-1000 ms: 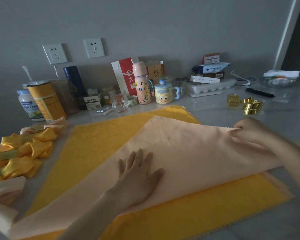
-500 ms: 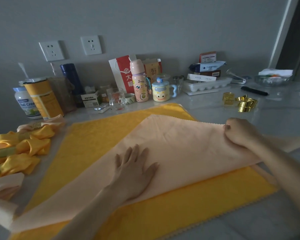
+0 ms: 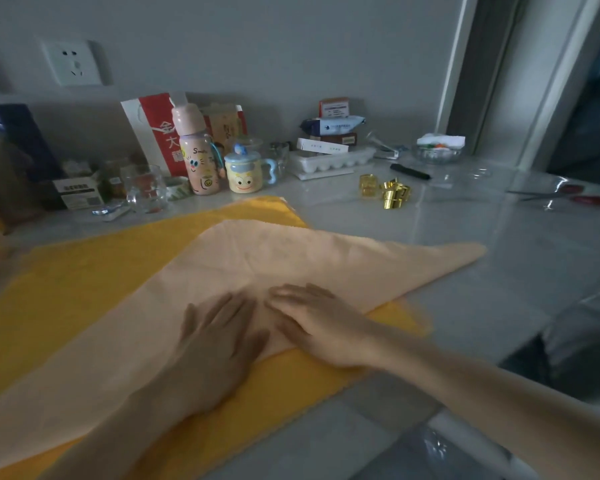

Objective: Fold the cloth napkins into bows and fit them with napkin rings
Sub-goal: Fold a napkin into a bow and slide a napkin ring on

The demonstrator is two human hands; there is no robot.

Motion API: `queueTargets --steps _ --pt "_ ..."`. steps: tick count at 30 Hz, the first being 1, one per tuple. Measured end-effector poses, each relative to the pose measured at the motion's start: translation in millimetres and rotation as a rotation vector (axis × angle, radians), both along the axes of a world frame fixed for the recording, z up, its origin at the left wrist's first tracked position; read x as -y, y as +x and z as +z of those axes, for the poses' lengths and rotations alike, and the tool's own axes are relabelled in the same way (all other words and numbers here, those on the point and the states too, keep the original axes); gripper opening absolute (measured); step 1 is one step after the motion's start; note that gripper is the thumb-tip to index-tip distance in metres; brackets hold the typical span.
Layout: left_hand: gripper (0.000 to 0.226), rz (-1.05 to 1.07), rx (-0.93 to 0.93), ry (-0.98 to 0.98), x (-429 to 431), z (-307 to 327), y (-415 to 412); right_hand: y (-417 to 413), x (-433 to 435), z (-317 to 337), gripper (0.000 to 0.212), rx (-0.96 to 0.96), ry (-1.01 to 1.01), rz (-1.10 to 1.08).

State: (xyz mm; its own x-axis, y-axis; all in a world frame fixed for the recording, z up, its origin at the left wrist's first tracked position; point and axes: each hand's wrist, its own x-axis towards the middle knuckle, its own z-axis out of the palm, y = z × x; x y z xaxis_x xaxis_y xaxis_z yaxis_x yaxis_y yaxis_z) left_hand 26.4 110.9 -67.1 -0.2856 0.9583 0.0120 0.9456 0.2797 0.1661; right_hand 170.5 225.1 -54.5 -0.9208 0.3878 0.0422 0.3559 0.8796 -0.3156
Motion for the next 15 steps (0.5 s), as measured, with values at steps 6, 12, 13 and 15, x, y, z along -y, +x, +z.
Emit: queueTargets --steps 6,12,13,15 --pt "0.129 -0.001 -0.030 -0.049 0.7 1.9 -2.1 35.2 -38.1 0.4 0.068 0.256 0.032 -0.161" --pt "0.132 0.003 -0.015 -0.080 -0.9 1.5 -1.2 114.8 -107.7 8.2 0.099 0.291 -0.035 -0.492" --pt "0.133 0.005 -0.009 -0.082 -1.1 1.5 -1.3 123.2 -116.0 8.8 0.099 0.307 -0.052 -0.535" --pt "0.133 0.008 -0.013 -0.082 -1.1 1.9 -0.2 132.0 -132.7 11.0 0.091 0.284 -0.155 -0.589"
